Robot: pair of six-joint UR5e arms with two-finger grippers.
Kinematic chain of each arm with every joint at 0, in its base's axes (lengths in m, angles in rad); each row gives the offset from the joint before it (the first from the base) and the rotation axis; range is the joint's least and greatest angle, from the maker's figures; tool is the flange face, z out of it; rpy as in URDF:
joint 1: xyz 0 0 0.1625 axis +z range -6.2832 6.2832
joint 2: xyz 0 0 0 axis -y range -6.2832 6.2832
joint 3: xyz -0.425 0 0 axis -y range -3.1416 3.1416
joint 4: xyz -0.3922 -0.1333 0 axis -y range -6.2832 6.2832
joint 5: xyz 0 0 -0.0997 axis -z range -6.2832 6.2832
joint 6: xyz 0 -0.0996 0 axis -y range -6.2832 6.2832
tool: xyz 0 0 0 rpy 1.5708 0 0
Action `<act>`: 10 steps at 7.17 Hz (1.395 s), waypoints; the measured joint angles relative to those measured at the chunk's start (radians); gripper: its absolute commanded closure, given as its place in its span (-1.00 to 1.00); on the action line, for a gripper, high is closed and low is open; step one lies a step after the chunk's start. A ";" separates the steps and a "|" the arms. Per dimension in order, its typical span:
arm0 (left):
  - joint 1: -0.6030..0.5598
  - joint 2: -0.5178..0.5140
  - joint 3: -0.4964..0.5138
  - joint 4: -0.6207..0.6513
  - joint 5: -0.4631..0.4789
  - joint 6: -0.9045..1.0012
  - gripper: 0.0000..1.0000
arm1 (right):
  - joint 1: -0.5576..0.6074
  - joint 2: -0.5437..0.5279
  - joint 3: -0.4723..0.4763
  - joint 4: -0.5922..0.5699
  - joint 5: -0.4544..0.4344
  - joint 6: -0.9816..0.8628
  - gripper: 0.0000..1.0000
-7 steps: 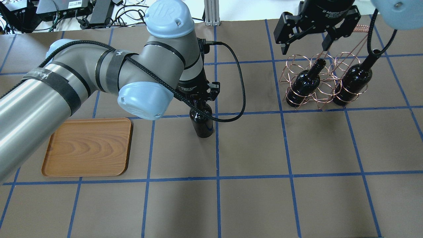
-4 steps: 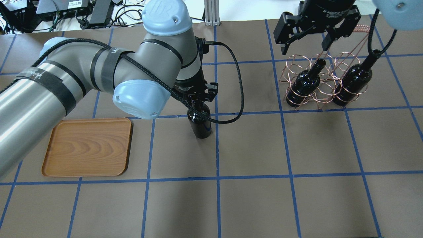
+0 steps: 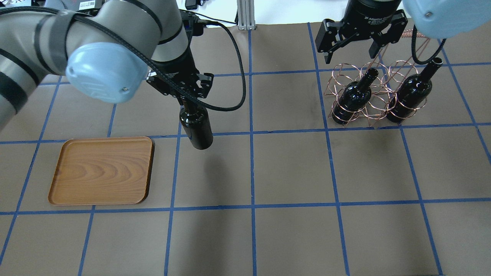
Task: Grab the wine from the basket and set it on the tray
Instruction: 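Lift the bottle with the left gripper and move it over the tray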
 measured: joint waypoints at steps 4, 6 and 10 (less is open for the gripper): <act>0.312 0.059 0.000 -0.050 0.011 0.308 1.00 | 0.004 0.007 0.008 0.001 0.018 0.003 -1.00; 0.448 0.067 -0.015 -0.059 0.026 0.442 1.00 | 0.001 -0.012 0.008 0.003 0.038 -0.006 -1.00; 0.544 0.079 -0.105 -0.050 0.028 0.518 1.00 | 0.005 -0.068 0.016 0.133 0.030 -0.023 -1.00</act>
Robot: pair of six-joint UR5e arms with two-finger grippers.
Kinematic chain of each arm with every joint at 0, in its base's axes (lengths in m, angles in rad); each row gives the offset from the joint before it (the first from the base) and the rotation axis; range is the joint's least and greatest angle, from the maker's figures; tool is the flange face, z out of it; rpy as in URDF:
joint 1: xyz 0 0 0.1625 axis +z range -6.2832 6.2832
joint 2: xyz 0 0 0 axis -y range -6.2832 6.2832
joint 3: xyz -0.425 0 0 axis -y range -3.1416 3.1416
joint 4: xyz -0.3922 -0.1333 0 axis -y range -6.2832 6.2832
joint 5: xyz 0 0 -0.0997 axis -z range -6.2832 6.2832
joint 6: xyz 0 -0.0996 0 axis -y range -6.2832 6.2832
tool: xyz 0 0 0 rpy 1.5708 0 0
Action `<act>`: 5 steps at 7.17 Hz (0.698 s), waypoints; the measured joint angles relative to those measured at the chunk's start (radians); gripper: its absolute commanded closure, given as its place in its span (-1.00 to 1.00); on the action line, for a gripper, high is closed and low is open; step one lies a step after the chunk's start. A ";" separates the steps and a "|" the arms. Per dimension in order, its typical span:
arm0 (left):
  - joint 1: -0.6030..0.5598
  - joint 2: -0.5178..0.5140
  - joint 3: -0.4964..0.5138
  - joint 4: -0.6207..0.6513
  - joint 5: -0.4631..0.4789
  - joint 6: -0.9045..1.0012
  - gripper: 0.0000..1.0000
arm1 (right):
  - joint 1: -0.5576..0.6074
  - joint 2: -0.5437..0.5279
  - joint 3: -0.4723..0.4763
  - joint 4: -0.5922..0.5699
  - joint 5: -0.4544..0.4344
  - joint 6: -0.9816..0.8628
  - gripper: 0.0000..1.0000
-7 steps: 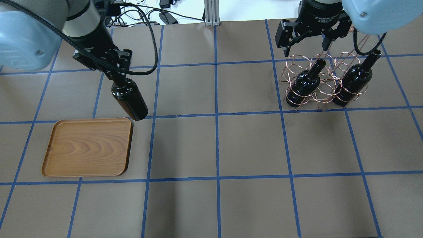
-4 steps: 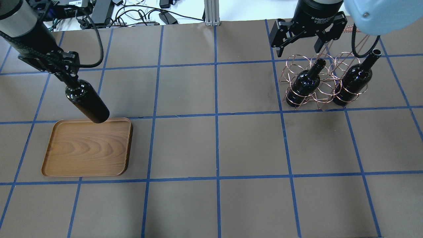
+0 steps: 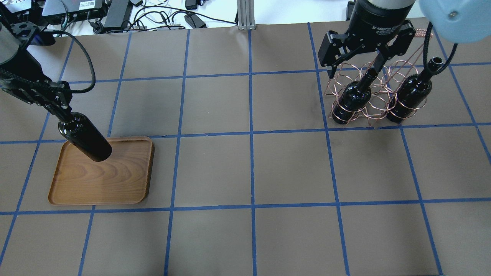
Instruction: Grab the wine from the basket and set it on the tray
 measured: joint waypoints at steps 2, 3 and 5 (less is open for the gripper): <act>0.044 0.000 -0.030 0.000 -0.005 0.014 1.00 | 0.000 -0.005 0.010 0.008 0.001 0.003 -1.00; 0.066 -0.003 -0.042 0.000 -0.008 0.028 1.00 | -0.001 -0.005 0.014 0.003 -0.003 0.003 -1.00; 0.083 -0.020 -0.054 0.001 -0.008 0.042 1.00 | -0.002 -0.010 0.019 0.003 -0.010 -0.001 -1.00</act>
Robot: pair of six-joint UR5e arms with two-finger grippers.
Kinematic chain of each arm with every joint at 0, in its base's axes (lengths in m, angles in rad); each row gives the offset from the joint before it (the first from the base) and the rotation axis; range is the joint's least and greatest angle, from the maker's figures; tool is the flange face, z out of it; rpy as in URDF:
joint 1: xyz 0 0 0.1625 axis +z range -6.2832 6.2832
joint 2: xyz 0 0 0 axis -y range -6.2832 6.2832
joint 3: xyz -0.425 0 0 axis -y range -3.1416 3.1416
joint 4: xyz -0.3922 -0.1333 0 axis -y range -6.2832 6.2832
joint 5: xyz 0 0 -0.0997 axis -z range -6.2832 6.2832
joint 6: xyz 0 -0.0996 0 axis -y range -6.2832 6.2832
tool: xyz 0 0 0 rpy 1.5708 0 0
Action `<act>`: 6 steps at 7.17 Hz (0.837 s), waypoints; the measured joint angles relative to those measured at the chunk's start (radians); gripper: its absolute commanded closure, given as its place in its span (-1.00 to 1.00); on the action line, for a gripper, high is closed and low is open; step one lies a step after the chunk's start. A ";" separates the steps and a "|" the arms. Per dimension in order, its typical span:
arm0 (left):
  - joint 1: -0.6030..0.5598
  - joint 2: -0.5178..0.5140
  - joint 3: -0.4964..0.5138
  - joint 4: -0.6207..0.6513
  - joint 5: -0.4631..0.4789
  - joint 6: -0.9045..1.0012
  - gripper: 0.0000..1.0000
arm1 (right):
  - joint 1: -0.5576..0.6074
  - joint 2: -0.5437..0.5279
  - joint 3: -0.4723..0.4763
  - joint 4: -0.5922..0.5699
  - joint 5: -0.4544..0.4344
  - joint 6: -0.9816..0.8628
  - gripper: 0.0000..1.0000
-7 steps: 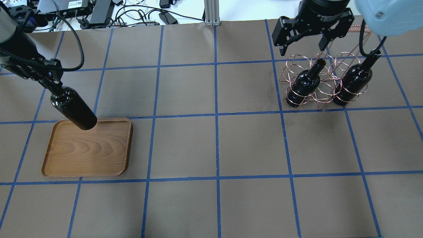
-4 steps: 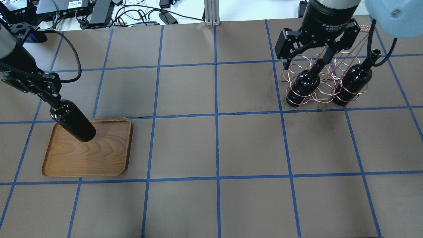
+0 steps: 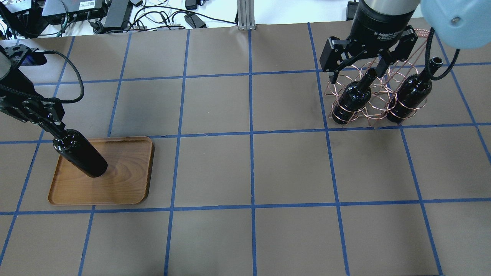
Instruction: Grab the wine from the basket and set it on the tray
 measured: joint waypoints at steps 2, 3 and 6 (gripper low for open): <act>0.003 -0.015 -0.002 0.004 0.000 0.001 1.00 | 0.001 -0.006 0.005 0.013 0.007 -0.003 -1.00; 0.003 -0.020 -0.002 0.006 0.000 0.001 -0.17 | 0.000 0.006 0.011 0.005 0.008 0.000 -1.00; 0.003 -0.020 -0.002 0.003 0.005 -0.006 -1.00 | 0.002 0.018 0.019 -0.037 0.005 0.005 -1.00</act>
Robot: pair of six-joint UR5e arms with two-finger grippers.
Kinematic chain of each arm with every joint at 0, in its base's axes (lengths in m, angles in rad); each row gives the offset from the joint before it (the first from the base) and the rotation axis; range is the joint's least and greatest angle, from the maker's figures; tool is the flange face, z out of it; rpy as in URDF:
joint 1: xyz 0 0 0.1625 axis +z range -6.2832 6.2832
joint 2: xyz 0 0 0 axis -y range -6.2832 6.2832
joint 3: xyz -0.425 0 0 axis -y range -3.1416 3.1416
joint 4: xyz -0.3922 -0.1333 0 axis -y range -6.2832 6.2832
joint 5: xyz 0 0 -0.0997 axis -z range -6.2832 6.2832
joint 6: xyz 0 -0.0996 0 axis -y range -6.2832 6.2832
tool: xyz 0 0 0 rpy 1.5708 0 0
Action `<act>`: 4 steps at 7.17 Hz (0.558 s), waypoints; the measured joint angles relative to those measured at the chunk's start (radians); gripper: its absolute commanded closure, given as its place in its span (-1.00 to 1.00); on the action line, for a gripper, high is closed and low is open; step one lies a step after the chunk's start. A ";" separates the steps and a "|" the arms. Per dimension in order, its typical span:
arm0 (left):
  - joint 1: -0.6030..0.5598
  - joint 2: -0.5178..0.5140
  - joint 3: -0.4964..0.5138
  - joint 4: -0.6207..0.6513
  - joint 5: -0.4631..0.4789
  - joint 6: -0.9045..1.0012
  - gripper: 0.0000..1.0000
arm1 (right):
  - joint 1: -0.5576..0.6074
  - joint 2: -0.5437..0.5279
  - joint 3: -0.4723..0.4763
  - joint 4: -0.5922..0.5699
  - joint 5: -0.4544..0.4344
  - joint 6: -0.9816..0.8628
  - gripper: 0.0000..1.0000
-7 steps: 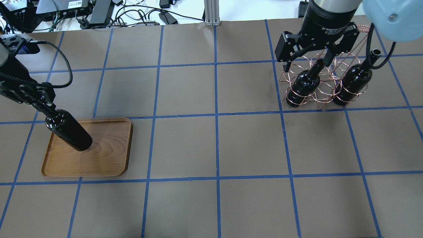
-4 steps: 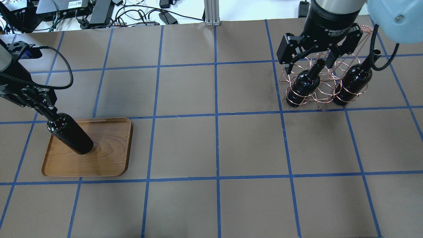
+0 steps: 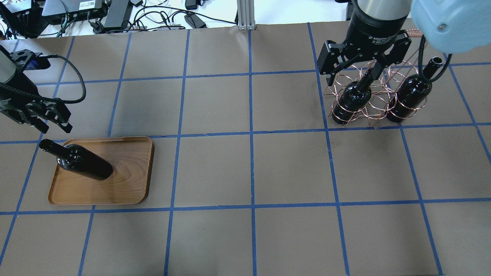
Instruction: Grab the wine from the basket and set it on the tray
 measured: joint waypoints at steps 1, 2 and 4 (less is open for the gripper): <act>-0.004 0.012 0.006 -0.011 0.005 -0.013 -1.00 | -0.001 -0.009 0.000 -0.002 -0.008 0.001 -1.00; -0.011 0.034 0.020 -0.027 0.005 -0.056 -1.00 | -0.003 -0.033 -0.001 -0.002 -0.027 0.002 -1.00; -0.058 0.077 0.064 -0.053 0.002 -0.176 -1.00 | -0.006 -0.077 -0.002 -0.001 -0.064 0.002 -1.00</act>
